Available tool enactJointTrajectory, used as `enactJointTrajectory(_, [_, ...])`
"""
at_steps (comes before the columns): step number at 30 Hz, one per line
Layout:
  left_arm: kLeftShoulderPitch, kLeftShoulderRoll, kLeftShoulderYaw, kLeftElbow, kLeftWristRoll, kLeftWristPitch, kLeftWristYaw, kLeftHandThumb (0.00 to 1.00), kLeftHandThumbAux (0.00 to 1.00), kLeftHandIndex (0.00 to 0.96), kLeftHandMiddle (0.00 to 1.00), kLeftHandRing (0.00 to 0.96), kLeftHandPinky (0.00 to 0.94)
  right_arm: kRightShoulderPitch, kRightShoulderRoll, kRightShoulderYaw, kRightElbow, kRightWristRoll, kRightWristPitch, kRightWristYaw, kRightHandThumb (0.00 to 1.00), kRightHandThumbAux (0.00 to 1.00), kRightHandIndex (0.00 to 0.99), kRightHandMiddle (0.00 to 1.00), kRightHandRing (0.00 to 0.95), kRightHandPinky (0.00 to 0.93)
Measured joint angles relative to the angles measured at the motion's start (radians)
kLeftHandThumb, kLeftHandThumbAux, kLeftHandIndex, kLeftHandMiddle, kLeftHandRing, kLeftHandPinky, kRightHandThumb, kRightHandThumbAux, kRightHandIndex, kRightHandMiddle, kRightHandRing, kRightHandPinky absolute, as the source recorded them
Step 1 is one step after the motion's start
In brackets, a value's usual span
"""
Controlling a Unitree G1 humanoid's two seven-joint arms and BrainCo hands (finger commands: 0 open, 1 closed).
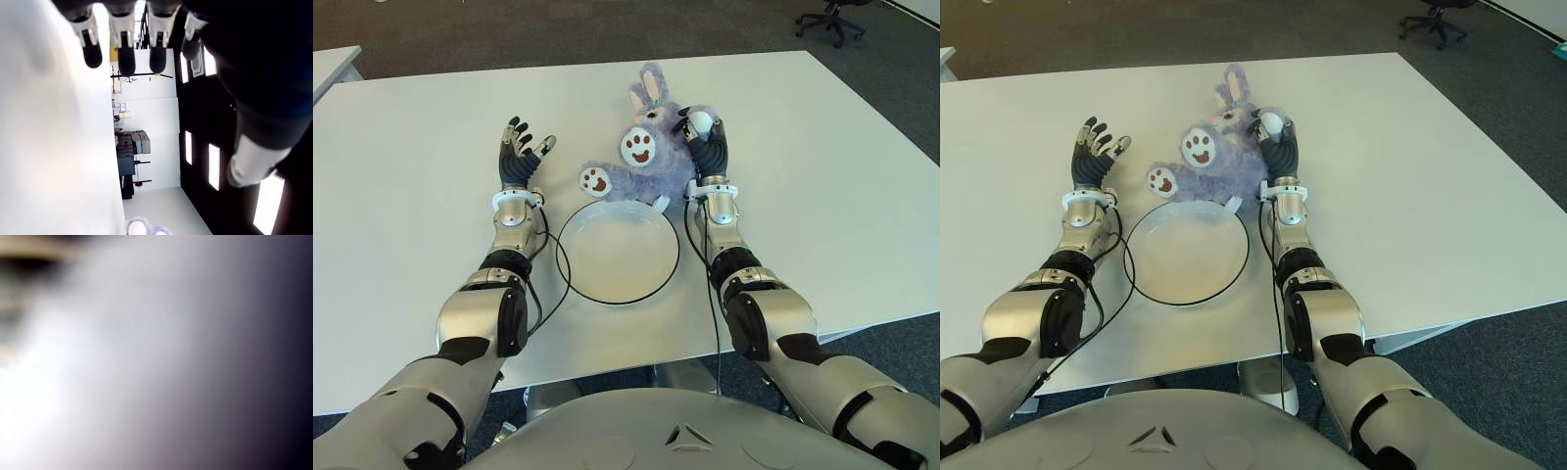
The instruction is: Put the doll into the plate.
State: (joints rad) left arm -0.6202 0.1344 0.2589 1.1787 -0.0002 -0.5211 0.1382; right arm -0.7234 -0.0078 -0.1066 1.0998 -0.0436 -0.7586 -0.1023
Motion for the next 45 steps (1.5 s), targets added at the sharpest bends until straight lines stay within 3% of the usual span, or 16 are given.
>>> enactJointTrajectory(18, [-0.008,0.0,0.0,0.0,0.0,0.0,0.0,0.099,0.702,0.02,0.125,0.133,0.119,0.0,0.0,-0.004,-0.044,0.001,-0.005,-0.01,0.833,0.684,0.39,0.571,0.634,0.647])
enactJointTrajectory(31, [-0.011,0.0,0.0,0.0,0.0,0.0,0.0,0.104,0.706,0.023,0.128,0.131,0.11,0.0,0.001,-0.012,-0.078,0.009,-0.004,-0.019,0.832,0.683,0.391,0.565,0.616,0.615])
enactJointTrajectory(45, [-0.011,0.0,0.0,0.0,0.0,0.0,0.0,0.107,0.709,0.024,0.124,0.128,0.109,-0.014,-0.001,-0.025,-0.088,0.011,0.018,-0.022,0.83,0.686,0.383,0.559,0.631,0.641])
